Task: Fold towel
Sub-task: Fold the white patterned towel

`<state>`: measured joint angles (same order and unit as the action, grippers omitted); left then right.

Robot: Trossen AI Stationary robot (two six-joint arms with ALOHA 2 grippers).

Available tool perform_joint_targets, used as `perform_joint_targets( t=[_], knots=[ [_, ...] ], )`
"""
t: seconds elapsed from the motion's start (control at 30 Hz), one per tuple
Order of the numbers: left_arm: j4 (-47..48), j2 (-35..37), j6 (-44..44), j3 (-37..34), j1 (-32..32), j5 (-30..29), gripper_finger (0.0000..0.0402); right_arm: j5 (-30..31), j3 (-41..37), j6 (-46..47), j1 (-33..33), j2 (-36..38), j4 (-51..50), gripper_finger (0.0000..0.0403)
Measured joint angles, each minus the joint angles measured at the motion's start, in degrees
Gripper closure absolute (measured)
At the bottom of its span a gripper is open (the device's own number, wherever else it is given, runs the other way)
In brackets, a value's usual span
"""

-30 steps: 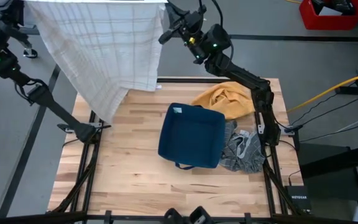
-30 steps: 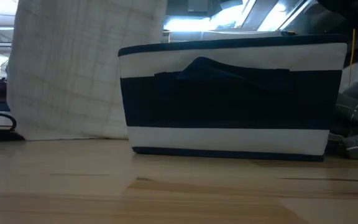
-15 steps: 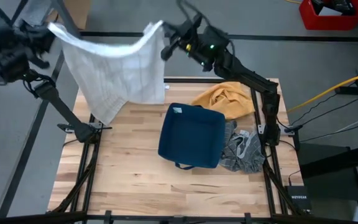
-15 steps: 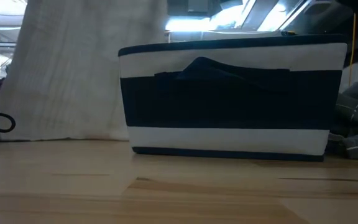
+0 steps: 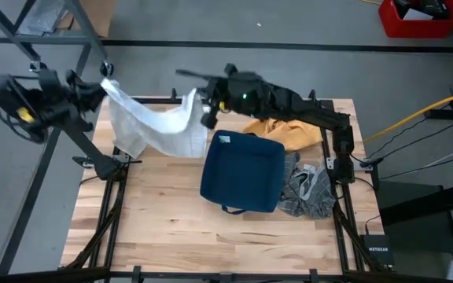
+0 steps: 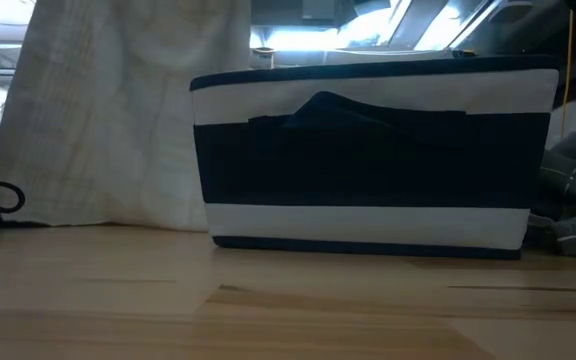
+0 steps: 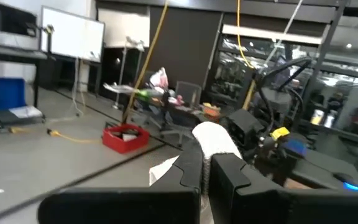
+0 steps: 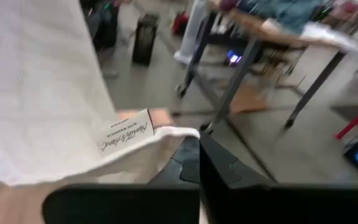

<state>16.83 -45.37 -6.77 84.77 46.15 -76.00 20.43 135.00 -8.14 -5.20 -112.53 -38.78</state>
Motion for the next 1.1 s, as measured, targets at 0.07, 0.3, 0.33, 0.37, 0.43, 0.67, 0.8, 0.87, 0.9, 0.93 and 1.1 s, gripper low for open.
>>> perform_joint_targets(
  t=[0.07,0.3,0.33,0.37,0.43,0.67,0.8,0.87,0.9,0.93,1.1],
  knots=[
    [3.1,-1.6,5.6,0.0,0.1,1.6,0.0401,0.0,0.0,1.9,1.4,0.0,-3.0,0.0403],
    [5.3,-7.2,18.9,-0.1,5.5,8.4,0.0402,-1.7,0.0,6.3,6.9,0.2,-12.5,0.0403],
    [5.3,-8.0,20.1,-0.1,6.7,8.4,0.0401,-2.6,0.0,7.2,7.9,0.4,-13.5,0.0403],
    [5.3,-8.9,21.5,-0.1,7.9,8.5,0.0401,-3.6,0.0,8.2,8.8,0.5,-13.9,0.0403],
    [5.3,-10.6,24.2,-0.1,10.7,8.5,0.0401,-6.2,0.0,10.5,10.7,1.1,-15.3,0.0403],
    [5.2,-17.5,34.9,-0.1,19.6,8.5,0.0402,-15.5,0.0,20.2,17.8,2.2,-19.6,0.0403],
    [5.1,-21.3,41.5,-0.1,23.4,8.5,0.0401,-19.1,0.0,24.8,22.0,2.2,-20.5,0.0403],
    [5.0,-23.0,44.9,-0.1,24.9,8.4,0.0401,-19.9,0.0,26.1,24.2,2.2,-20.7,0.0403],
    [5.0,-23.7,46.5,-0.1,25.6,8.4,0.0402,-20.0,0.0,26.5,25.2,2.1,-21.2,0.0403],
    [5.0,-24.6,48.0,-0.1,26.2,8.4,0.0402,-19.9,0.0,27.3,26.0,2.1,-21.7,0.0403],
    [5.0,-28.9,57.3,-0.1,28.1,9.0,0.0402,-17.5,0.0,31.0,30.0,2.1,-26.9,0.0403]
  ],
)
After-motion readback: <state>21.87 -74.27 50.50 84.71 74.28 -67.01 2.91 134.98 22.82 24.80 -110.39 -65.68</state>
